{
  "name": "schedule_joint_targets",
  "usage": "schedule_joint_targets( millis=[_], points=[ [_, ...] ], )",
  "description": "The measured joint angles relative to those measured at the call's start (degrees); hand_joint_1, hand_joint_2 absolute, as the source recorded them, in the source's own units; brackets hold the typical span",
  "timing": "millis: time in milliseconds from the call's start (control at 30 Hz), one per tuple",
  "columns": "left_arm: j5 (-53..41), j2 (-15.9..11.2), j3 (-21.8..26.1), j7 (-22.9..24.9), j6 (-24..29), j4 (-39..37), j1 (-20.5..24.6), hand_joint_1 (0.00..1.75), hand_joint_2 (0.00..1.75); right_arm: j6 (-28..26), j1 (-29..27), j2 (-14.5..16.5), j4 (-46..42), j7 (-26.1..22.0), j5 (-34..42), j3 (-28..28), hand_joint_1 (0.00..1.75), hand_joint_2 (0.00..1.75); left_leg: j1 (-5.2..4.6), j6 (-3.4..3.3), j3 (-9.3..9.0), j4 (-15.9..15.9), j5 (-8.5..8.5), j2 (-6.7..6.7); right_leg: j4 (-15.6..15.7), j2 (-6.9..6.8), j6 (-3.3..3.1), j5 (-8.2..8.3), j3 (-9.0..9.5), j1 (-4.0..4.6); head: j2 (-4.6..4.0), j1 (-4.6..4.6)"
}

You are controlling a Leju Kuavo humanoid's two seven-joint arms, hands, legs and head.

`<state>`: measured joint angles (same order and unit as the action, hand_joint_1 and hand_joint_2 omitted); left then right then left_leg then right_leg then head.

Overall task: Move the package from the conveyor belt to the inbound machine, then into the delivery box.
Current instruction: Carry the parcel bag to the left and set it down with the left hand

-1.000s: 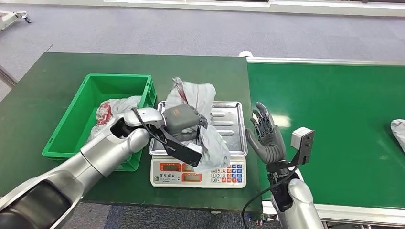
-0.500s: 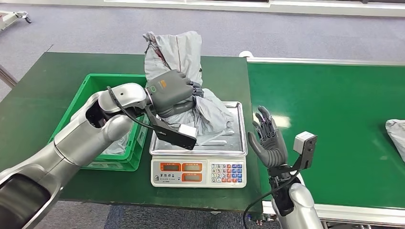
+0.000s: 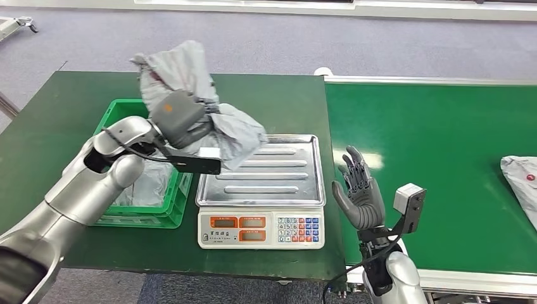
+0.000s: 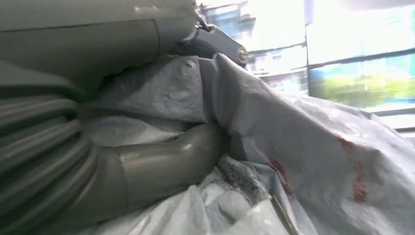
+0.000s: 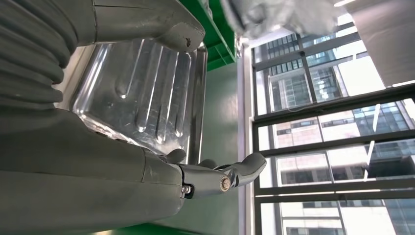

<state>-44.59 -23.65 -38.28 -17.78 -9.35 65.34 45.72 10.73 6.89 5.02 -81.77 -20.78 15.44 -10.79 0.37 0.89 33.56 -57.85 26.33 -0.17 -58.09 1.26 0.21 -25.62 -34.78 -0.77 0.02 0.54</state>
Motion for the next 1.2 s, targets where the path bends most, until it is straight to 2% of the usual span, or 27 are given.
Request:
schedule_joint_targets(
  millis=[167,533,733,867,1067,1200],
  points=[
    [-1.72,-1.99,4.91,-1.49,1.25,-4.66,-3.71,1.75,1.75,-0.04,-0.78,0.01,-1.15,-0.01,-0.34,0.22,0.0,1.75,0.07,0.09,0.14,0.0,-0.09,-0.3,0.0,-0.26,-0.11,-0.02,-0.01,0.19,0.0,-0.02],
    [-2.16,-2.49,7.78,0.12,1.11,-6.92,-5.3,1.75,1.75,-0.07,-0.88,0.01,-1.53,-0.16,-1.06,0.23,0.0,1.75,0.07,0.09,0.19,-0.01,-0.08,-0.32,0.0,-0.29,-0.09,-0.01,0.0,0.13,0.0,-0.01],
    [-4.49,-2.77,13.79,0.55,6.17,-12.65,-9.89,1.75,1.75,-0.27,-2.81,0.01,-3.67,-0.79,-4.07,0.74,0.0,1.75,0.11,0.22,0.12,0.01,-0.01,-0.16,0.0,-0.13,-0.15,-0.04,-0.1,0.19,0.0,0.0],
    [-6.73,-2.28,17.37,0.16,7.61,-17.8,-10.52,0.0,1.75,-0.55,-4.32,0.01,-5.57,-0.78,-5.07,1.43,0.0,1.75,0.13,0.23,0.15,0.01,-0.01,-0.22,0.0,-0.16,-0.16,-0.05,-0.1,0.25,0.0,-0.01],
    [-11.36,-0.15,20.9,4.63,12.58,-24.15,-9.58,0.0,1.75,-0.71,-5.81,0.01,-7.59,-0.54,-6.88,1.57,0.0,1.75,0.11,0.23,0.15,0.0,-0.01,-0.17,0.0,-0.16,-0.16,-0.04,-0.1,0.22,0.0,-0.01],
    [-12.53,0.98,22.38,5.36,13.15,-26.36,-8.65,0.0,1.75,-0.76,-6.08,0.02,-8.17,-0.43,-7.14,1.58,0.0,1.75,0.11,0.23,0.14,0.0,-0.01,-0.17,0.0,-0.15,-0.18,-0.02,-0.09,0.22,0.0,-0.01]
  ],
)
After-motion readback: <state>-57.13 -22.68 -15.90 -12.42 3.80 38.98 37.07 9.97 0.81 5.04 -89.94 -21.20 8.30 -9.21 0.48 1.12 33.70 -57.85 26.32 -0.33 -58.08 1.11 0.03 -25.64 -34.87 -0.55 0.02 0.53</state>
